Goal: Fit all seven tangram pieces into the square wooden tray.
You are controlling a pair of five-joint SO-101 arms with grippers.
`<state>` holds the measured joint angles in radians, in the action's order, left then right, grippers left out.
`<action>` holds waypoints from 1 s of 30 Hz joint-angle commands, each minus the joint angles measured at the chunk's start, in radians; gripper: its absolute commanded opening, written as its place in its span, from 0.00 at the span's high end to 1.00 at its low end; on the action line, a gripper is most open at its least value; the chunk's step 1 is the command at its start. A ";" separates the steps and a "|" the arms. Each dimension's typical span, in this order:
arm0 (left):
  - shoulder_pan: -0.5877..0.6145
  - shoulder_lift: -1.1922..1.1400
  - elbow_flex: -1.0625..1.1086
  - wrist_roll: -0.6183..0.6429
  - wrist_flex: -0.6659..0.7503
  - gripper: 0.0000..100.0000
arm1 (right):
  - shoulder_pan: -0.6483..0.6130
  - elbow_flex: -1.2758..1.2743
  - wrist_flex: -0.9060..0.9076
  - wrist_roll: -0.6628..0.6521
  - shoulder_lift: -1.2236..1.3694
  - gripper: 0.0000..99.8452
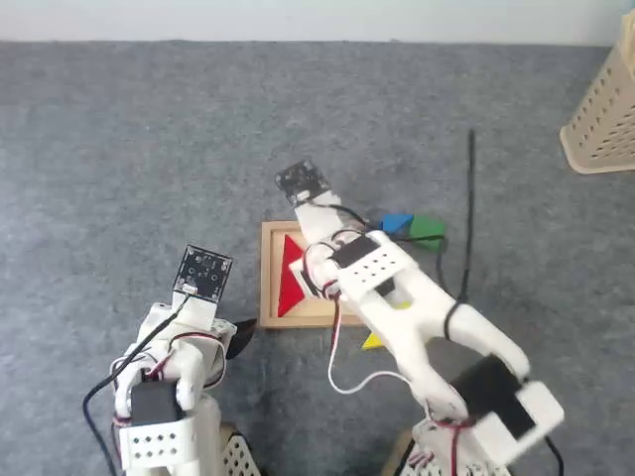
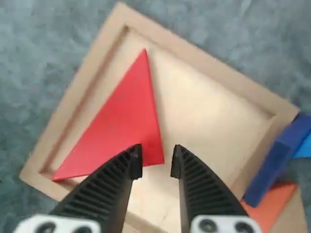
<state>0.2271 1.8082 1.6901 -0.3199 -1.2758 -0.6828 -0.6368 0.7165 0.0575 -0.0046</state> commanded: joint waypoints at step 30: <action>-0.005 0.014 -0.005 -0.005 0.000 0.65 | 0.298 0.126 0.516 -0.207 -0.621 0.88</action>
<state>0.2271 1.8082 1.6901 -0.3199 -1.2758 -0.5048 -0.5155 1.1324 -0.0315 -0.5048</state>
